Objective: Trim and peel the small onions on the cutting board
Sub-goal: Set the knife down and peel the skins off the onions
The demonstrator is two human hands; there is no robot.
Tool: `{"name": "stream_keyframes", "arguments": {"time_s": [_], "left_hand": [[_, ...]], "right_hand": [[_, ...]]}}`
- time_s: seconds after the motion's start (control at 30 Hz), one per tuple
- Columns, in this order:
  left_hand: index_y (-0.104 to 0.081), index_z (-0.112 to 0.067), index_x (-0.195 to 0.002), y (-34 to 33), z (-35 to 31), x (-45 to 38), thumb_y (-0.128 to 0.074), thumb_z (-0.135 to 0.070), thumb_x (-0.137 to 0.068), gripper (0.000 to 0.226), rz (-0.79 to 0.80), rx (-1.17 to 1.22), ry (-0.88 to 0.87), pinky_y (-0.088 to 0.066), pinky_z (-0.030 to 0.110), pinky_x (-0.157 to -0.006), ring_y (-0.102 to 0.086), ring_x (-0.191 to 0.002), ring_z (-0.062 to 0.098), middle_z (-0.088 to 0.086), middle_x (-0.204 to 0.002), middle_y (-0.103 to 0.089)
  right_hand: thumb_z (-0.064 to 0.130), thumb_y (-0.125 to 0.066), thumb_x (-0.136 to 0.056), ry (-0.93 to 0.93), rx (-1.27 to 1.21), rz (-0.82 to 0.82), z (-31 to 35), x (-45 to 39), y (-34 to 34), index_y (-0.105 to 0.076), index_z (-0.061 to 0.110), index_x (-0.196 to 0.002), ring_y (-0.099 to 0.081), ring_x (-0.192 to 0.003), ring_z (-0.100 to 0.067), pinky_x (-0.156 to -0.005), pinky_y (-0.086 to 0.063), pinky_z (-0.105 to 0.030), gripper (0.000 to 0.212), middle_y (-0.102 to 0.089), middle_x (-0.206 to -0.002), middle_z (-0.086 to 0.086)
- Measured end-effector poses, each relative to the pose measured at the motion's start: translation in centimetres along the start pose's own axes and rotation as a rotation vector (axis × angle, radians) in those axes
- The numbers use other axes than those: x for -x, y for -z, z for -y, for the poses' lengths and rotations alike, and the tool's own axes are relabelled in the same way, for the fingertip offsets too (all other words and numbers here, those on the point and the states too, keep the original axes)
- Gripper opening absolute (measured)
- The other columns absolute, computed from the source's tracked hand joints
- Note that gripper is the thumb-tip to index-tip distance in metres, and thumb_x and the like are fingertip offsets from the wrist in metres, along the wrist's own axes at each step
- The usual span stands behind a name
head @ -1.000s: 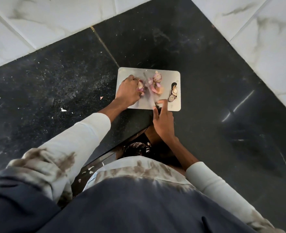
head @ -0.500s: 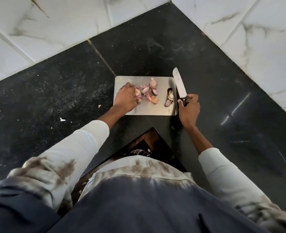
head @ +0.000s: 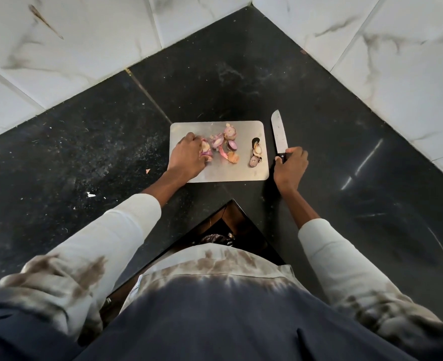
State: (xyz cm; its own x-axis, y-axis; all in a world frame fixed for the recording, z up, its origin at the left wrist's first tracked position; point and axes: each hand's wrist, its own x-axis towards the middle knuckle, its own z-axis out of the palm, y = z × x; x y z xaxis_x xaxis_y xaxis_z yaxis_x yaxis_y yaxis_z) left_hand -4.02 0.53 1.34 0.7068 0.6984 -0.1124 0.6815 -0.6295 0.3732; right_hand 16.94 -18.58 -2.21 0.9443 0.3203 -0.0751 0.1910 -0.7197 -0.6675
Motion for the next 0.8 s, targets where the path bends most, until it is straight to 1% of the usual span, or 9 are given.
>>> {"name": "stream_keyframes", "arguments": {"time_s": [0.13, 0.27, 0.37, 0.47, 0.53, 0.63, 0.67, 0.73, 0.8], "left_hand": [[-0.058, -0.008, -0.142, 0.1, 0.3, 0.2, -0.077, -0.035, -0.092, 0.06, 0.015, 0.027, -0.004, -0.049, 0.04, -0.109, -0.057, -0.13, 0.029, 0.01, -0.145, -0.053], [-0.059, -0.011, -0.142, 0.3, 0.8, 0.1, -0.077, -0.036, -0.091, 0.06, 0.013, 0.06, -0.009, -0.048, 0.042, -0.108, -0.056, -0.13, 0.027, 0.007, -0.141, -0.056], [-0.058, -0.013, -0.143, 0.5, 1.3, 0.0, -0.078, -0.039, -0.089, 0.062, 0.034, 0.077, -0.011, -0.045, 0.046, -0.11, -0.055, -0.131, 0.028, 0.007, -0.139, -0.057], [-0.061, -0.016, -0.14, 0.6, 2.0, -0.1, -0.082, -0.045, -0.084, 0.066, 0.034, 0.109, 0.01, -0.047, 0.047, -0.109, -0.057, -0.127, 0.028, 0.006, -0.134, -0.061], [-0.064, -0.018, -0.135, 0.4, 2.5, 0.0, -0.086, -0.051, -0.078, 0.069, -0.002, 0.158, 0.063, -0.051, 0.043, -0.105, -0.062, -0.121, 0.024, 0.003, -0.13, -0.066], [-0.071, -0.022, -0.124, 0.0, 2.6, 0.5, -0.09, -0.056, -0.072, 0.065, -0.104, 0.348, 0.179, -0.056, 0.031, -0.091, -0.067, -0.103, 0.012, -0.005, -0.116, -0.073], [-0.073, -0.021, -0.121, -0.1, 2.4, 0.6, -0.091, -0.056, -0.071, 0.063, -0.14, 0.438, 0.23, -0.057, 0.028, -0.088, -0.068, -0.098, 0.009, -0.007, -0.111, -0.075], [-0.075, -0.019, -0.116, -0.2, 2.0, 0.5, -0.091, -0.056, -0.071, 0.06, -0.173, 0.587, 0.339, -0.057, 0.023, -0.084, -0.07, -0.093, 0.007, -0.009, -0.105, -0.076], [-0.075, -0.02, -0.103, -0.3, 1.5, 0.3, -0.091, -0.054, -0.073, 0.048, -0.15, 0.707, 0.395, -0.056, 0.017, -0.074, -0.07, -0.085, 0.004, -0.009, -0.094, -0.076]], "right_hand": [[0.021, -0.072, -0.097, 0.036, 0.071, -0.041, 1.6, 0.4, -0.2, -0.06, 0.019, -0.122, -0.048, -0.125, -0.025, -0.104, -0.044, -0.043, 0.027, -0.053, -0.134, -0.005], [0.02, -0.069, -0.097, 0.179, 0.031, -0.018, 3.7, 1.0, -0.8, -0.063, 0.021, -0.114, -0.049, -0.12, -0.022, -0.101, -0.044, -0.04, 0.018, -0.055, -0.127, -0.002], [0.019, -0.068, -0.097, 0.278, -0.04, 0.063, 5.3, 2.0, -1.6, -0.064, 0.023, -0.111, -0.05, -0.118, -0.018, -0.104, -0.043, -0.035, 0.014, -0.058, -0.122, 0.001], [0.017, -0.07, -0.098, 0.374, -0.12, 0.204, 7.0, 3.3, -2.6, -0.064, 0.021, -0.109, -0.057, -0.107, -0.016, -0.091, -0.052, -0.031, 0.014, -0.06, -0.113, 0.003], [0.02, -0.072, -0.097, 0.406, -0.141, 0.306, 7.7, 4.1, -3.7, -0.063, 0.018, -0.115, -0.061, -0.104, -0.018, -0.086, -0.055, -0.032, 0.02, -0.063, -0.114, 0.002], [0.017, -0.074, -0.093, 0.463, -0.107, 0.462, 8.1, 5.2, -5.0, -0.057, 0.02, -0.127, -0.06, -0.112, -0.02, -0.094, -0.057, -0.042, 0.038, -0.06, -0.124, 0.001], [0.017, -0.075, -0.091, 0.487, -0.098, 0.495, 8.2, 5.5, -5.3, -0.055, 0.021, -0.13, -0.059, -0.115, -0.02, -0.096, -0.057, -0.042, 0.044, -0.056, -0.129, 0.001], [0.019, -0.077, -0.088, 0.498, -0.12, 0.544, 8.6, 5.9, -5.6, -0.05, 0.022, -0.135, -0.057, -0.118, -0.016, -0.097, -0.056, -0.035, 0.055, -0.05, -0.137, 0.003], [0.02, -0.08, -0.089, 0.472, -0.185, 0.574, 9.2, 6.1, -5.7, -0.049, 0.023, -0.135, -0.06, -0.113, -0.012, -0.094, -0.058, -0.03, 0.056, -0.05, -0.134, 0.007]]}}
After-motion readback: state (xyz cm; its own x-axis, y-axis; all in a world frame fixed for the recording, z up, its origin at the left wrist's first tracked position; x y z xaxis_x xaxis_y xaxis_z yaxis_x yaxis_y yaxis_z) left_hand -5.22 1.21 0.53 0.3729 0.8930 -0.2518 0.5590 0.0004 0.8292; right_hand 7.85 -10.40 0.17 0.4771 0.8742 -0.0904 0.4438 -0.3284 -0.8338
